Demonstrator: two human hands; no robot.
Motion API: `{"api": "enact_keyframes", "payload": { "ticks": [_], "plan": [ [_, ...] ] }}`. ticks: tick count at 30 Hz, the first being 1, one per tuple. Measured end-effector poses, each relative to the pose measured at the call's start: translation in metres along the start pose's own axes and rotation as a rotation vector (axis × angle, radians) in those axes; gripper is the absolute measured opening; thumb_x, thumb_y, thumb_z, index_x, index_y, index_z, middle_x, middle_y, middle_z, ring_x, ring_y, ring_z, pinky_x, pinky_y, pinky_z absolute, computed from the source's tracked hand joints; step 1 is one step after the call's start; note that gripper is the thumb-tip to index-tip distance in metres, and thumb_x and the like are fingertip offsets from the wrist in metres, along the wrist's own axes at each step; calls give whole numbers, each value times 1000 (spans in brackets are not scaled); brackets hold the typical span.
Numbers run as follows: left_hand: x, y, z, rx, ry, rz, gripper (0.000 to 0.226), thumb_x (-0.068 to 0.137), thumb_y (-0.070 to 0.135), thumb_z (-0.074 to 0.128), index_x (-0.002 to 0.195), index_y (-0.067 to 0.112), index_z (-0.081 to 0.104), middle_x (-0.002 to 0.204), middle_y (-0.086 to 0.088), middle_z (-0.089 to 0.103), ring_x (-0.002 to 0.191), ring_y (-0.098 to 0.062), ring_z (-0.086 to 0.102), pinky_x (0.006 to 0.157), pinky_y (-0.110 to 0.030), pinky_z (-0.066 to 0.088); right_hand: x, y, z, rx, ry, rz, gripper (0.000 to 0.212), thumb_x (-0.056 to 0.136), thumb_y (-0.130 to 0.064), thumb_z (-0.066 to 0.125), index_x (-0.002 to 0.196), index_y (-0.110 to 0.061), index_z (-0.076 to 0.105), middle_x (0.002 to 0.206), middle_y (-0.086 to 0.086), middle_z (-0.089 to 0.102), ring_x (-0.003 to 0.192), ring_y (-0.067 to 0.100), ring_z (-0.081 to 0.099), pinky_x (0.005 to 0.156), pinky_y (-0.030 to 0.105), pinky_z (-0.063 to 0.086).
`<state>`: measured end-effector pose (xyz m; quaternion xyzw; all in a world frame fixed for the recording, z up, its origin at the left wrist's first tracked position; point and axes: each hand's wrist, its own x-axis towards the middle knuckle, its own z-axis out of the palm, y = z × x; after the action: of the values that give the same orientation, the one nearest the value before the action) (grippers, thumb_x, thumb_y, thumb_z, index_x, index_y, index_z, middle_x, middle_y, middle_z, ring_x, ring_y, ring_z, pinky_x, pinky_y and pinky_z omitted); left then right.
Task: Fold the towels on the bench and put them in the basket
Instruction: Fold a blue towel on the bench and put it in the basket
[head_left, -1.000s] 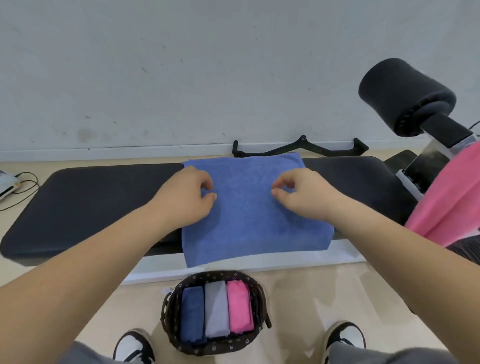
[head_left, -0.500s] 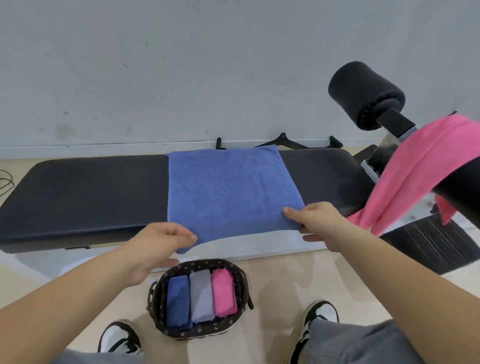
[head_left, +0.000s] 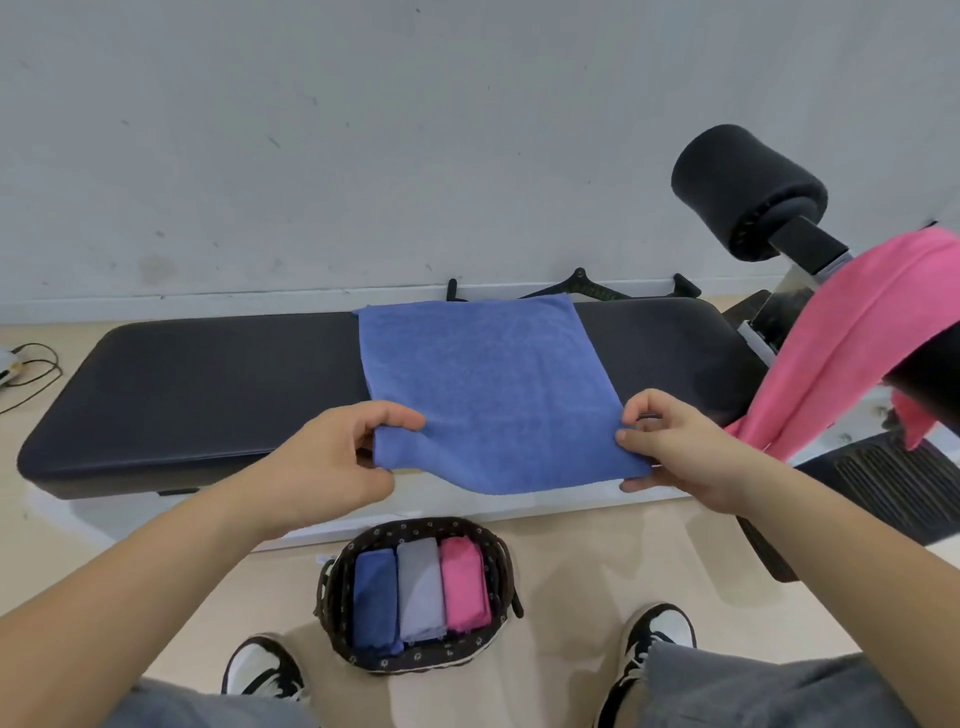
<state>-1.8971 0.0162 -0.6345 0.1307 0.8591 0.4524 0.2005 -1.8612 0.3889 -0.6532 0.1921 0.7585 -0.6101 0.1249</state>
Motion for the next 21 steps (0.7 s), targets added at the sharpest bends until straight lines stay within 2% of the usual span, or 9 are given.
{"api": "enact_keyframes", "payload": {
  "ticks": [2, 4, 7, 9, 11, 13, 16, 18, 21],
  "plan": [
    [-3, -2, -4, 122, 27, 59, 67, 80, -13, 59, 121, 39, 65, 111, 16, 71, 89, -3, 69, 73, -16, 55, -4, 1, -6, 33, -82, 39, 19, 102, 0, 55, 97, -11, 70, 108, 11, 70, 88, 24, 65, 73, 42, 62],
    [-4, -7, -8, 269, 107, 115, 70, 80, -12, 57, 121, 44, 62, 115, 23, 65, 95, 5, 64, 72, -10, 49, -8, 1, -11, 104, -121, 65, 30, 101, 4, 50, 103, -6, 78, 122, 10, 73, 96, 25, 68, 75, 39, 60],
    [-4, -14, -10, 348, 259, 213, 71, 81, -15, 59, 115, 47, 62, 111, 28, 64, 99, 9, 62, 77, -5, 46, -17, -5, -18, 254, -177, 11, 50, 91, 21, 38, 122, 0, 72, 133, 15, 68, 119, 31, 67, 88, 43, 59],
    [-7, -12, -12, 291, 358, 232, 64, 83, -17, 59, 112, 41, 66, 104, 28, 67, 91, 15, 63, 71, 0, 44, -23, -9, -22, 320, -245, -70, 69, 82, 30, 28, 133, 1, 63, 137, 16, 66, 128, 32, 63, 97, 46, 57],
    [-10, -8, -16, 217, 426, 215, 56, 88, -13, 59, 109, 37, 69, 94, 25, 71, 77, 10, 65, 64, -3, 45, -28, -11, -20, 326, -251, -156, 77, 77, 36, 26, 137, 0, 59, 137, 16, 66, 128, 31, 63, 101, 45, 56],
    [-12, -3, -20, 159, 442, 201, 48, 91, -7, 59, 105, 37, 71, 87, 18, 74, 71, -1, 65, 58, -8, 47, -31, -10, -14, 218, -156, -246, 75, 79, 38, 33, 137, -2, 59, 134, 14, 68, 124, 27, 66, 101, 39, 56],
    [-14, 2, -22, 95, 444, 193, 38, 95, 2, 60, 100, 38, 72, 102, 14, 70, 88, -7, 66, 73, -22, 51, -32, -7, -5, -36, 19, -370, 60, 85, 29, 55, 127, -11, 70, 119, 8, 76, 110, 20, 73, 90, 26, 59],
    [-14, 1, -21, 71, 457, 192, 34, 96, 7, 61, 97, 38, 73, 106, 14, 65, 94, -9, 64, 76, -24, 48, -32, -6, -3, -117, 86, -419, 49, 84, 21, 66, 117, -15, 75, 110, 7, 78, 101, 20, 76, 83, 22, 60],
    [-11, 0, -22, -1, 485, 161, 23, 97, 15, 64, 95, 36, 74, 110, 15, 63, 97, -10, 63, 76, -25, 46, -34, -8, -4, -133, 117, -452, 42, 86, 18, 68, 110, -15, 77, 104, 3, 80, 97, 15, 77, 87, 23, 60]
  ]
}}
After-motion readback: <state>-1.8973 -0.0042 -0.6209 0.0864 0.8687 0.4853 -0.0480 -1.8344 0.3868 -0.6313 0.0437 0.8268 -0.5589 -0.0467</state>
